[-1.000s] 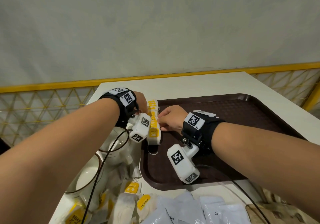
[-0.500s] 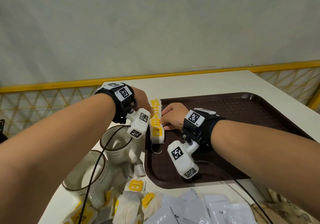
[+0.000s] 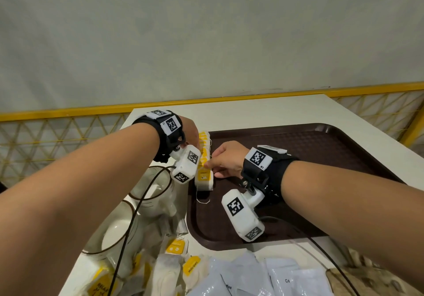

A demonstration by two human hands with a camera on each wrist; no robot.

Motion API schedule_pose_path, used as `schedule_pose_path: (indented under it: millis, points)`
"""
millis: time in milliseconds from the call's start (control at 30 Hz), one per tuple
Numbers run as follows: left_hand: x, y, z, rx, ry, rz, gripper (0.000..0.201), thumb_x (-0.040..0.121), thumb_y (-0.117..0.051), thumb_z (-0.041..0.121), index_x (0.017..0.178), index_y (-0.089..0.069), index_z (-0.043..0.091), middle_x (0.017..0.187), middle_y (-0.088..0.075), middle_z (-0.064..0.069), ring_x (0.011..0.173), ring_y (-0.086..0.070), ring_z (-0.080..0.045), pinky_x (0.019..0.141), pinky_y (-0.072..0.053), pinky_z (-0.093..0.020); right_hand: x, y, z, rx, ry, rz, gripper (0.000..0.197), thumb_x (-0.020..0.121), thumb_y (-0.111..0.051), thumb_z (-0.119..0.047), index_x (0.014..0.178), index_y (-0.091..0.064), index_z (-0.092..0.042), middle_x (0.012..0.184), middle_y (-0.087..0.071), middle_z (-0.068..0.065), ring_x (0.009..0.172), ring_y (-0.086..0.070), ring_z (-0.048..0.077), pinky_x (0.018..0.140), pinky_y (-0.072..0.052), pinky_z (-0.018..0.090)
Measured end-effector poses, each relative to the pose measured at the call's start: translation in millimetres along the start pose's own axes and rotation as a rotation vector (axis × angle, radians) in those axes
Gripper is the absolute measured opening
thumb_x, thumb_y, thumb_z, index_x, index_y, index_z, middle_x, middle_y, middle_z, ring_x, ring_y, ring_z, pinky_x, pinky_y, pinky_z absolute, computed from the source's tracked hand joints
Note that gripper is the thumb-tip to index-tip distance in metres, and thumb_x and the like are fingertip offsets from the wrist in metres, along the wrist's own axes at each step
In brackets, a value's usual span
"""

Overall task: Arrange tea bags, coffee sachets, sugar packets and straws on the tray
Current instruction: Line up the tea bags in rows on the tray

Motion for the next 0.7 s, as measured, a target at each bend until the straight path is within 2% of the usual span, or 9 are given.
schedule_pose_path:
  millis: [67, 167, 267, 333, 433, 533, 600, 700]
  points:
    - [0, -3, 0, -0.003, -0.004, -0.012, 0.011, 0.09, -0.062, 0.013, 0.098, -0.055, 0.014, 0.076, -0.054, 0.006, 0.062, -0.052, -0.004, 0.042, -0.043, -0.008, 0, 0, 2, 0.02, 0.019, 0.019, 0.029, 0.08, -0.07, 0.005, 0.064, -0.049, -0.009, 0.066, -0.055, 0.01, 0.07, -0.057, 0.023, 0.084, -0.053, 0.04]
    - [0, -7, 0, -0.006, -0.018, -0.013, 0.01, 0.091, -0.06, 0.012, 0.097, -0.054, 0.016, 0.075, -0.053, 0.007, 0.061, -0.052, -0.003, 0.043, -0.044, -0.009, 0, -1, 4, 0.075, 0.02, 0.042, 0.027, 0.078, -0.069, 0.011, 0.069, -0.052, -0.009, 0.065, -0.056, 0.012, 0.06, -0.056, 0.021, 0.071, -0.054, 0.034]
    - [-1, -7, -2, -0.009, -0.019, -0.012, 0.01, 0.091, -0.059, 0.011, 0.098, -0.055, 0.016, 0.078, -0.056, 0.006, 0.062, -0.053, -0.004, 0.048, -0.045, -0.011, 0, -2, 4, 0.104, 0.002, 0.065, 0.029, 0.078, -0.067, 0.013, 0.074, -0.051, -0.011, 0.069, -0.055, 0.013, 0.056, -0.055, 0.022, 0.065, -0.053, 0.032]
    - [-5, -3, -4, -0.006, 0.005, 0.002, 0.008, 0.091, -0.06, 0.015, 0.098, -0.058, 0.014, 0.09, -0.062, -0.001, 0.069, -0.056, -0.01, 0.052, -0.045, -0.014, 2, -3, 5, 0.115, -0.001, 0.078, 0.029, 0.079, -0.067, 0.013, 0.075, -0.051, -0.011, 0.071, -0.055, 0.013, 0.057, -0.056, 0.022, 0.064, -0.053, 0.032]
    - [-14, 3, -8, 0.06, 0.018, 0.009, 0.033, 0.089, -0.063, 0.034, 0.107, -0.067, 0.006, 0.107, -0.068, -0.007, 0.083, -0.054, -0.017, 0.06, -0.04, -0.021, 3, -4, 6, 0.138, 0.002, 0.095, 0.029, 0.079, -0.067, 0.013, 0.076, -0.052, -0.011, 0.075, -0.056, 0.013, 0.059, -0.056, 0.022, 0.065, -0.054, 0.033]
    - [-21, 0, -6, 0.117, 0.005, -0.042, 0.035, 0.086, -0.066, 0.038, 0.111, -0.069, 0.013, 0.114, -0.068, -0.004, 0.09, -0.057, -0.017, 0.066, -0.041, -0.023, 3, -4, 5, 0.158, 0.004, 0.095, 0.028, 0.079, -0.066, 0.013, 0.077, -0.052, -0.011, 0.076, -0.056, 0.012, 0.059, -0.056, 0.021, 0.066, -0.055, 0.032]
    - [-24, -3, -2, 0.132, -0.019, -0.067, 0.033, 0.086, -0.066, 0.036, 0.112, -0.069, 0.016, 0.112, -0.068, -0.001, 0.095, -0.058, -0.015, 0.063, -0.042, -0.02, 2, -3, 4, 0.163, 0.008, 0.085, 0.028, 0.08, -0.065, 0.013, 0.078, -0.053, -0.011, 0.074, -0.056, 0.012, 0.059, -0.056, 0.02, 0.067, -0.054, 0.032]
    - [-24, -4, 3, 0.137, -0.057, -0.078, 0.028, 0.089, -0.063, 0.032, 0.112, -0.068, 0.017, 0.101, -0.065, 0.002, 0.089, -0.055, -0.012, 0.055, -0.039, -0.016, 1, -3, 5, 0.161, 0.014, 0.086, 0.027, 0.08, -0.066, 0.012, 0.078, -0.053, -0.011, 0.074, -0.057, 0.012, 0.059, -0.057, 0.02, 0.068, -0.055, 0.032]
Point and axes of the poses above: each hand's wrist, its own x-axis towards the middle knuckle, its own y-axis out of the back of the hand, z = x × y, the point moved 3 cm from there along x, towards the middle knuckle
